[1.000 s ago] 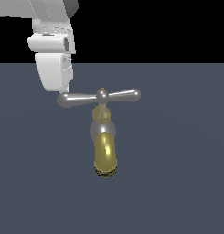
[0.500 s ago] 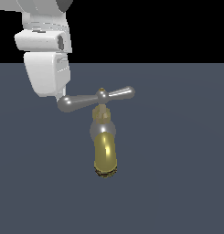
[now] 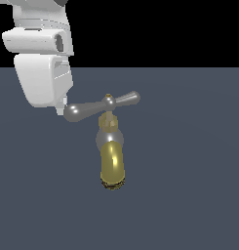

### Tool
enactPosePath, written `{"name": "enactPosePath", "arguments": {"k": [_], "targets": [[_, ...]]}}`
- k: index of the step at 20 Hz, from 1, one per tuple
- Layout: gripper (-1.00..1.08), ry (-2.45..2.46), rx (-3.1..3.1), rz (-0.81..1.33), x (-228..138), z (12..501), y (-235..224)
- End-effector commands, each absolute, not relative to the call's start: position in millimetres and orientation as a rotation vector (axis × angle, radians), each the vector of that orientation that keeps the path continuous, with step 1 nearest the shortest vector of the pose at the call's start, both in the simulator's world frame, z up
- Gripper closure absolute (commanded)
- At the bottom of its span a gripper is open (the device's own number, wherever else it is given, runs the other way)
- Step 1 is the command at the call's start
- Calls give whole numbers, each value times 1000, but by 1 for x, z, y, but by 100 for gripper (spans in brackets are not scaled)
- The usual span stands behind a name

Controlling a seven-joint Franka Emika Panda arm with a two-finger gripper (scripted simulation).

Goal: Turn on the faucet by rotating a designated handle.

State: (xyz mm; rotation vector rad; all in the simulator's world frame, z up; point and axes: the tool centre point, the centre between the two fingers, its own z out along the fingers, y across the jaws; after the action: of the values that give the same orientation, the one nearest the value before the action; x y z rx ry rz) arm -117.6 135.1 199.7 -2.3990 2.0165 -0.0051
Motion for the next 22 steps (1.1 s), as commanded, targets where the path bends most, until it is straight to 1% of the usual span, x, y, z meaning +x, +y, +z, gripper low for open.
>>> {"name": "enactPosePath", "arguments": {"k": [1,22], "targets": [[108,2031,-2391,-4,-123,199,124],[108,2035,-2392,0,-178,199,65]]}}
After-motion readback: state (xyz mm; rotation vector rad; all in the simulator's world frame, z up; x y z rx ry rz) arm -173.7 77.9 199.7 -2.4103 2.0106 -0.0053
